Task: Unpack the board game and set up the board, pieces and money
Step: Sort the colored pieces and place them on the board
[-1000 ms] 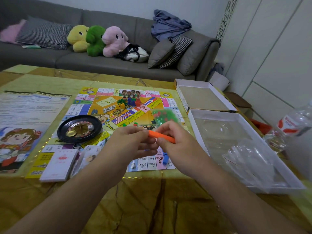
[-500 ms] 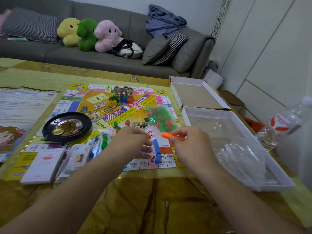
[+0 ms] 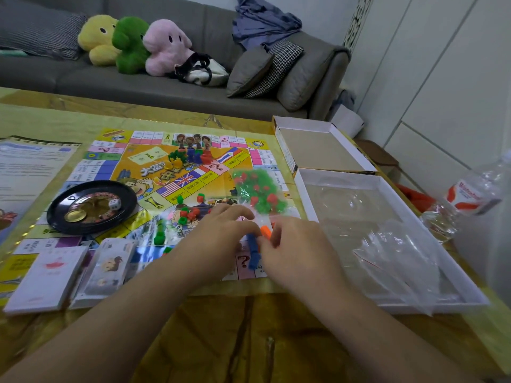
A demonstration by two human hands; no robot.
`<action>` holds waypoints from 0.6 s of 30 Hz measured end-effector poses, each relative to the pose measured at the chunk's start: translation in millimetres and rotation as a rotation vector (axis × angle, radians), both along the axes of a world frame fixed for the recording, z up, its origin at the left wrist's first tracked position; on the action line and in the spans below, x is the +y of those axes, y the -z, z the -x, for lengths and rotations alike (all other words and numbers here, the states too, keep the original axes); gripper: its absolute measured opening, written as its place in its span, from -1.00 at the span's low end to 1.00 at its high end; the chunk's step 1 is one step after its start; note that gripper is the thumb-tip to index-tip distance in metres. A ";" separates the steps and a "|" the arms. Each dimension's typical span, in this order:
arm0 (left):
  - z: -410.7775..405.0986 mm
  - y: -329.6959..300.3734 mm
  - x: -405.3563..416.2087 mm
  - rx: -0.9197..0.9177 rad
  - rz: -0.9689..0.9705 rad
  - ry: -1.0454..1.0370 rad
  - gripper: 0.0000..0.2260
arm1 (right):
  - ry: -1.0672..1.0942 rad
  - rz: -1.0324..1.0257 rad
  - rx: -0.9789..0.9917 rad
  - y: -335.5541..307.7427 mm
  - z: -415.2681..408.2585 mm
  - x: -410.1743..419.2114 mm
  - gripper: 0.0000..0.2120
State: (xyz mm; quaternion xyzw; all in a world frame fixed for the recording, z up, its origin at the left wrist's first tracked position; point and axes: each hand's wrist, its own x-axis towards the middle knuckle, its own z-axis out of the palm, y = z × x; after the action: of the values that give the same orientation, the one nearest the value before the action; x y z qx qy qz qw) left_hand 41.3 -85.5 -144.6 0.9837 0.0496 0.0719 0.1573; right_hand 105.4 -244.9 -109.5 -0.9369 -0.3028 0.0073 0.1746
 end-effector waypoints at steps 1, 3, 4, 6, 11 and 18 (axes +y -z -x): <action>-0.9 0.7 1.6 -0.004 0.006 0.010 -0.54 | -0.021 0.028 0.028 -0.7 5.3 0.8 -0.75; -4.3 1.8 4.1 -0.002 -0.006 0.036 -0.58 | -0.039 0.088 0.056 1.5 11.4 3.9 -0.78; -5.9 2.7 5.5 -0.005 -0.016 0.043 -0.59 | -0.040 0.101 0.066 3.4 12.3 5.2 -0.78; -8.2 3.9 7.3 -0.015 -0.014 0.051 -0.61 | -0.044 0.102 0.070 5.3 12.6 7.2 -0.79; -3.6 1.8 8.6 -0.057 0.026 0.073 -0.72 | -0.039 0.079 0.076 8.1 15.3 6.8 -0.81; 2.1 0.1 5.2 -0.036 0.027 0.028 -0.73 | -0.051 0.066 0.060 6.5 18.1 5.5 -0.79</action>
State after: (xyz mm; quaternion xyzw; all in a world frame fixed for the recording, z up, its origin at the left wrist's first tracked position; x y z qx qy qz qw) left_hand 39.2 -80.3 -144.7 0.9806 0.0340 0.0866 0.1724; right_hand 87.3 -239.4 -116.0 -0.9336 -0.3207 0.0498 0.1522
